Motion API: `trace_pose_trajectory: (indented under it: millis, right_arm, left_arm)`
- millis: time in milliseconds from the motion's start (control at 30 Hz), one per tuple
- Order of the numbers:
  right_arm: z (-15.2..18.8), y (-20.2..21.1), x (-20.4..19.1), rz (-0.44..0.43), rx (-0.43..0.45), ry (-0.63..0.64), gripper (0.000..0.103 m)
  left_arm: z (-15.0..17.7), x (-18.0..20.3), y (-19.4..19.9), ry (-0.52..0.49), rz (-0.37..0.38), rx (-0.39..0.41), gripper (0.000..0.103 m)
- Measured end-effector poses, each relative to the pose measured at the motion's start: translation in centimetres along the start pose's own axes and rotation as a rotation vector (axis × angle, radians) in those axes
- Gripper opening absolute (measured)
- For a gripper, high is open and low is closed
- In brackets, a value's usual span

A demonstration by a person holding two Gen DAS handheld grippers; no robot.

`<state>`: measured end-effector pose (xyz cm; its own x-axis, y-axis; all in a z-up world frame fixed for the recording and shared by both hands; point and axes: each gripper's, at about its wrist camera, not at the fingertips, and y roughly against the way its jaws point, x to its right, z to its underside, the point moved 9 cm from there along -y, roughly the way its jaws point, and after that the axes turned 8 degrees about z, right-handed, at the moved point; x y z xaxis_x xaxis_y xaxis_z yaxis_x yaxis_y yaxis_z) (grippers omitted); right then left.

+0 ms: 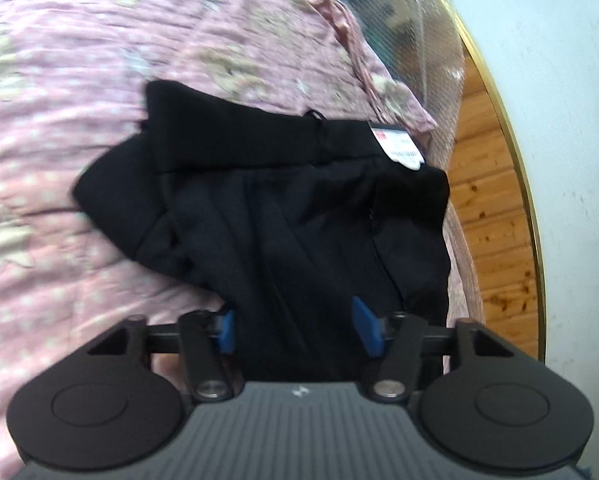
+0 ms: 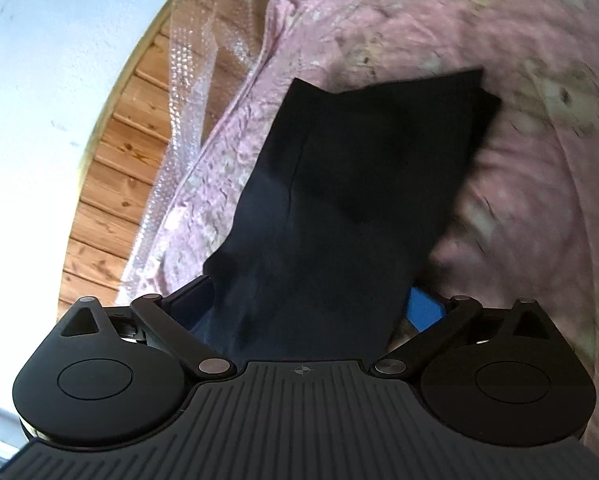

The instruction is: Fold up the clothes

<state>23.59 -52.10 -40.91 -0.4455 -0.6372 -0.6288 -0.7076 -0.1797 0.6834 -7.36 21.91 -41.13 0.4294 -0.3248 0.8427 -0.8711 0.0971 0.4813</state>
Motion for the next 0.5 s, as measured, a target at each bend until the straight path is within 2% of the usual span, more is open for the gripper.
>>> trace_pose_trajectory:
  millis: [33,67,100,133,200,333,500]
  right_arm:
    - [-0.3,-0.4,-0.2,0.009,0.012,0.019,0.091]
    - [-0.6,-0.7,-0.3,0.025,0.018,0.037,0.065]
    - [-0.8,-1.0,-0.3,0.04,0.023,0.054,0.037]
    - [-0.8,-0.9,-0.2,0.046,0.024,0.058,0.005]
    - [-0.9,-0.6,-0.1,0.058,0.028,0.066,0.003]
    - [-1.5,2.3,-2.7,0.054,0.087,0.162,0.002]
    - [-3.2,6.0,-6.4,0.045,0.151,0.224,0.002]
  left_arm:
    - [0.2,0.2,-0.4,-0.011,0.005,-0.011,0.021]
    - [0.2,0.6,-0.4,-0.02,0.014,-0.014,0.004]
    - [0.1,1.2,-0.1,-0.028,0.03,-0.007,0.003]
    - [0.0,1.8,0.2,-0.036,0.045,0.001,0.003]
    - [-0.3,2.9,0.8,-0.052,0.077,0.015,0.003]
    - [-1.9,6.1,3.1,-0.085,0.164,0.05,0.003]
    - [-3.6,11.4,7.1,-0.16,0.284,0.073,0.003]
